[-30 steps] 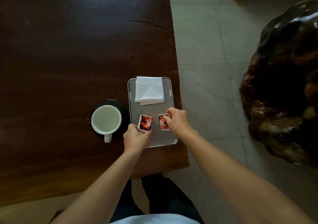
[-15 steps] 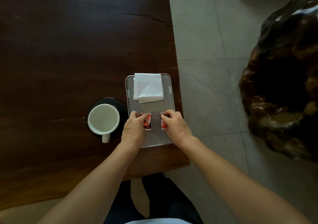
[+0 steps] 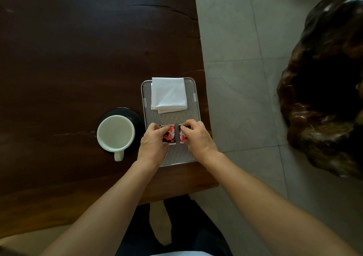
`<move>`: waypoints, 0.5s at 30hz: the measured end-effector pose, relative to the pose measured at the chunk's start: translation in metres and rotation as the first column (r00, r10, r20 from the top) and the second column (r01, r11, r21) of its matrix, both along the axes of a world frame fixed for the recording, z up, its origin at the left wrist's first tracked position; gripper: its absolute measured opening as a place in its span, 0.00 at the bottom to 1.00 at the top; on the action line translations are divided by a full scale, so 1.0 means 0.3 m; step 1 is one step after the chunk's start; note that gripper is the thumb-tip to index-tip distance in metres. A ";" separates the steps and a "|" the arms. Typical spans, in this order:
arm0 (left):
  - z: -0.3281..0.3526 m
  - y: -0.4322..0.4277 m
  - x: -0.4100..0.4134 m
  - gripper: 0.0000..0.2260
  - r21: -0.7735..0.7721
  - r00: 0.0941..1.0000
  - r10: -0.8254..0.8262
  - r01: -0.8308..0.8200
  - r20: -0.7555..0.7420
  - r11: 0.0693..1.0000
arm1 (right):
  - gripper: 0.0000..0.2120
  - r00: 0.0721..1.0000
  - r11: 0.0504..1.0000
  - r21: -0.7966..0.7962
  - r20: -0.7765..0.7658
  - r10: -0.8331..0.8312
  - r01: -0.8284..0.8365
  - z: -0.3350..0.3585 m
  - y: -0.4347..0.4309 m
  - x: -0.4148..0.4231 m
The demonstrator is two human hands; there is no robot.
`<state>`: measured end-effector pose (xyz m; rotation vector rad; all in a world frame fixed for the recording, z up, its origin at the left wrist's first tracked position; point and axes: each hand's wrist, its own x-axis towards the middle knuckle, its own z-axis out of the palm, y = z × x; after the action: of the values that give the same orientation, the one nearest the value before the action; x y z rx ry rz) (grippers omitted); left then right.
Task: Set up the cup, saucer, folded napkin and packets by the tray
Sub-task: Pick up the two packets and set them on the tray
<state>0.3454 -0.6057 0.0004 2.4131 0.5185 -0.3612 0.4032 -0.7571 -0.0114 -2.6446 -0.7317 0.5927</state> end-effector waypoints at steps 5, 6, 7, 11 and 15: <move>0.004 0.002 -0.004 0.26 -0.012 1.000 0.005 -0.005 0.000 1.000 | 0.20 1.000 1.000 0.002 0.001 0.014 -0.014 -0.001 -0.006 0.004; 0.005 0.003 -0.004 0.26 -0.011 1.000 0.004 -0.004 0.000 1.000 | 0.20 1.000 1.000 0.004 0.000 0.020 -0.020 -0.003 -0.009 0.005; 0.006 0.004 -0.004 0.26 -0.012 1.000 0.002 -0.002 0.000 1.000 | 0.20 1.000 1.000 0.010 0.001 0.025 -0.025 -0.004 -0.011 0.007; 0.006 0.004 -0.005 0.26 -0.011 1.000 0.012 -0.012 0.002 1.000 | 0.21 0.999 0.999 0.021 0.006 0.044 -0.044 -0.003 -0.015 0.013; 0.003 -0.002 -0.008 0.26 -0.004 0.999 0.029 -0.029 0.013 1.000 | 0.21 0.999 0.999 0.026 0.016 0.044 -0.044 -0.007 -0.017 0.008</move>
<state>0.3430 -0.6063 0.0014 2.4001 0.5462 -0.3339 0.4057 -0.7621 -0.0134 -2.6178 -0.7982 0.5713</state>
